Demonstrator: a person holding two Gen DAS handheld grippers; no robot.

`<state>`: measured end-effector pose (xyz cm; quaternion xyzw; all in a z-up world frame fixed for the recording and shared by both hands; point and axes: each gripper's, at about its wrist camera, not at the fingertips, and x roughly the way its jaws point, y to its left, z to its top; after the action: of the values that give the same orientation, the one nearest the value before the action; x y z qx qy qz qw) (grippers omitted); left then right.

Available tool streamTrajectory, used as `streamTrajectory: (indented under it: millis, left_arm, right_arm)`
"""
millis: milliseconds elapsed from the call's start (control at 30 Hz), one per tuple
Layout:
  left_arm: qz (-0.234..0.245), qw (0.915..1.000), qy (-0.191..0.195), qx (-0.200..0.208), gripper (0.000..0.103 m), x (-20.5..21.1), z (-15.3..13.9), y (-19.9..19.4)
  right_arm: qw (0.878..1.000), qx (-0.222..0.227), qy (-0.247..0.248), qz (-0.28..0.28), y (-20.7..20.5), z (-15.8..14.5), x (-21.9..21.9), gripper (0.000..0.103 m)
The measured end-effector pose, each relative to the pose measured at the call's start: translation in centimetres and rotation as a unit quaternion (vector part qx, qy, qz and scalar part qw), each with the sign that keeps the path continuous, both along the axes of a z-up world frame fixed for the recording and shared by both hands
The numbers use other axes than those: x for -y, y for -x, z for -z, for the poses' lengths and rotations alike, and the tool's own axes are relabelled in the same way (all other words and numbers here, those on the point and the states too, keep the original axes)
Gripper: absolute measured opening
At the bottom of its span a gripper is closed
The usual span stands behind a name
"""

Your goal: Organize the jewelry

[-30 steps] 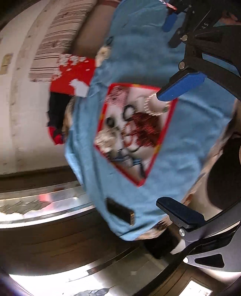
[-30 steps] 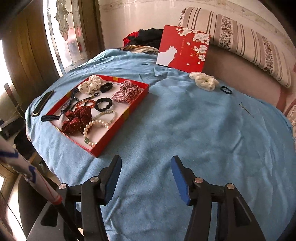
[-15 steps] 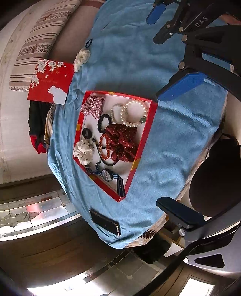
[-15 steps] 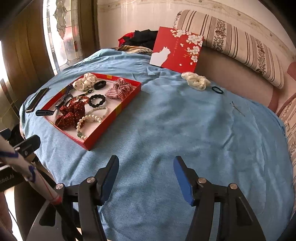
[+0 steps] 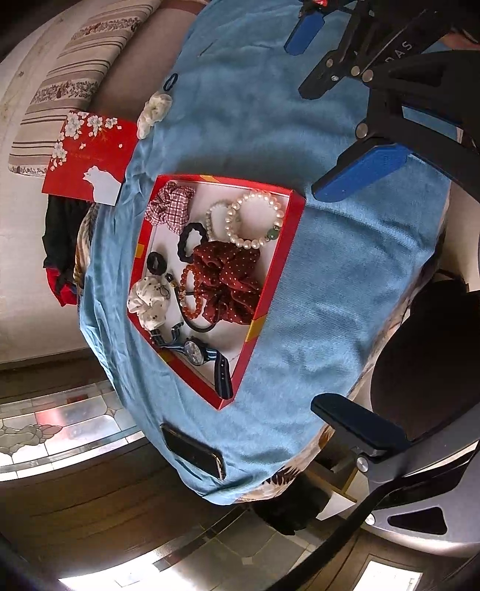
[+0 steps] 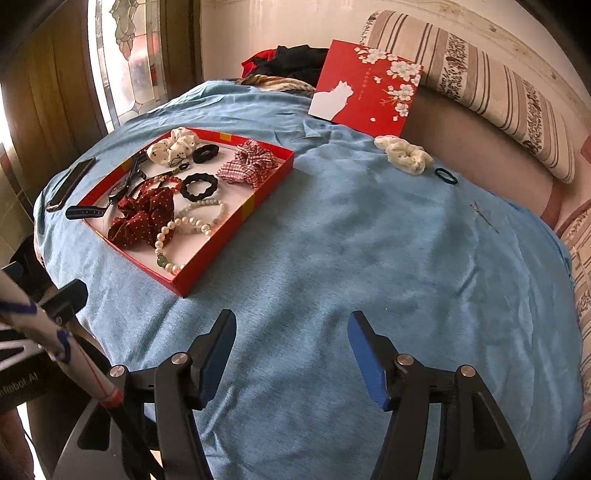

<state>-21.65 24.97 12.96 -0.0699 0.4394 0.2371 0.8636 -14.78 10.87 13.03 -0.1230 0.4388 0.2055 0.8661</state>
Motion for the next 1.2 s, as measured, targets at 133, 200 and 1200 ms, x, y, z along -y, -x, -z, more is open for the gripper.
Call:
streamTrajectory:
  millis: [133, 200, 1200]
  left_arm:
    - [-0.003, 1.0, 0.006, 0.001, 0.103, -0.6, 0.1, 0.0]
    - [-0.004, 0.9999, 0.01, 0.001, 0.103, -1.0, 0.2, 0.0]
    - [-0.032, 0.9978, 0.057, -0.009, 0.103, -4.7, 1.5, 0.4]
  right_arm:
    - [1.0, -0.001, 0.009, -0.004, -0.3, 0.0, -1.1, 0.067]
    - [1.0, -0.003, 0.01, -0.003, -0.4, 0.0, -1.4, 0.067]
    - [0.999, -0.006, 0.037, -0.015, 0.1, 0.5, -4.5, 0.071]
